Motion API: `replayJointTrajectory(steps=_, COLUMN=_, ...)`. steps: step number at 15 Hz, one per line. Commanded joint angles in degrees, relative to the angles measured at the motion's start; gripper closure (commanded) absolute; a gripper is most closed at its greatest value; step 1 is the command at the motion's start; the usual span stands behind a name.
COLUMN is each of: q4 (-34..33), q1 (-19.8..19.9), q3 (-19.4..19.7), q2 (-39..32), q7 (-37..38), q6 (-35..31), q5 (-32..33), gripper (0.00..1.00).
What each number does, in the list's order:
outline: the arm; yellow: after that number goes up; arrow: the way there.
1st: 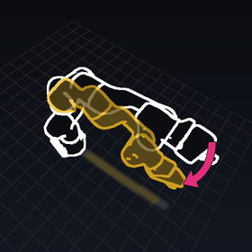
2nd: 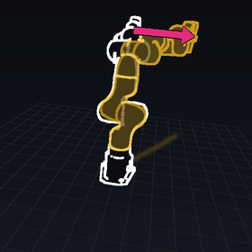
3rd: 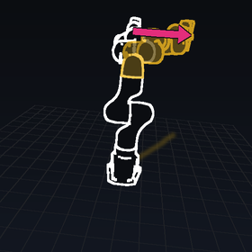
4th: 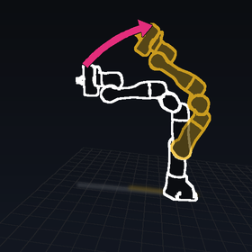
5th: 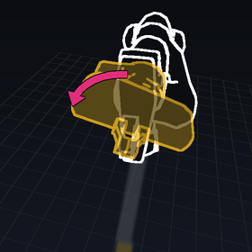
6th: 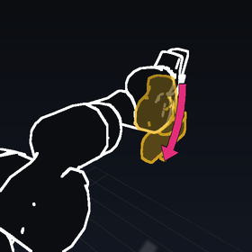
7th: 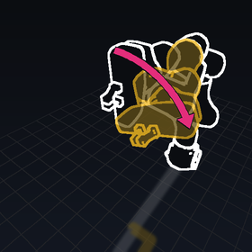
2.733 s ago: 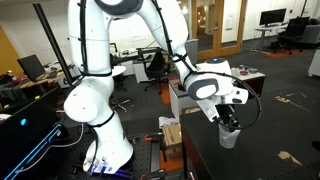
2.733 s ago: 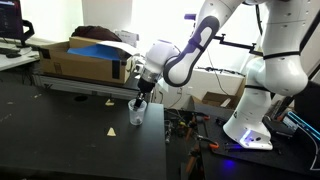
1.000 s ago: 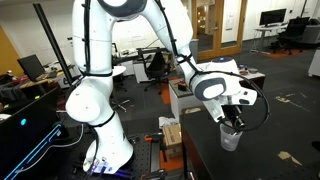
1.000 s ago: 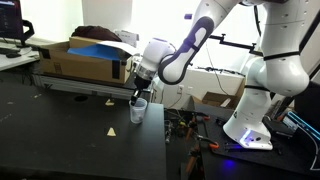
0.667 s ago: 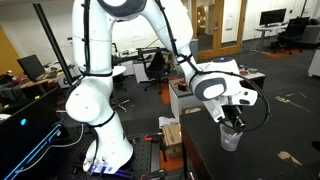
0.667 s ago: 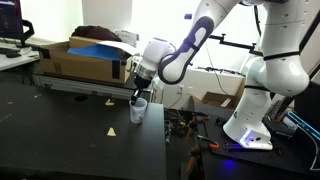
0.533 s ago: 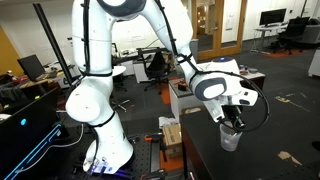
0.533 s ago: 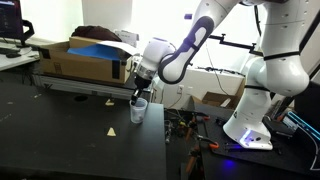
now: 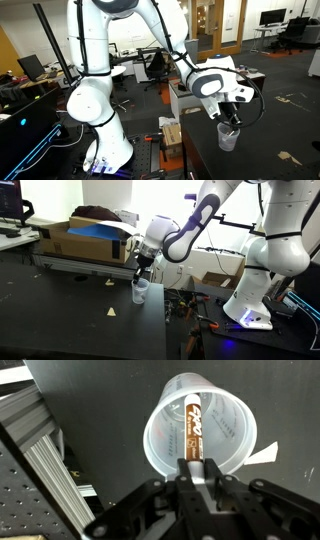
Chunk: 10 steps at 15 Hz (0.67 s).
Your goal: Remove the marker from the cup and put it on the table
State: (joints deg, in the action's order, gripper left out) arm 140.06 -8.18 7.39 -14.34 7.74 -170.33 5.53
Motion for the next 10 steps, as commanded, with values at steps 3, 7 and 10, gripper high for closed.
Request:
replayJointTrajectory(steps=3, q4=4.30, q1=-3.48, q3=4.01, q2=6.56, q7=5.85, q6=0.45, q5=6.17, gripper=0.95)
replayJointTrajectory(steps=7, q4=5.51, q1=-5.30, q3=6.28, q2=9.01, q7=9.56, q6=-0.26, q5=11.67, gripper=0.95)
replayJointTrajectory(steps=10, q4=6.38, q1=-6.12, q3=7.49, q2=11.32, q7=13.39, q6=0.09, q5=16.33, gripper=0.95)
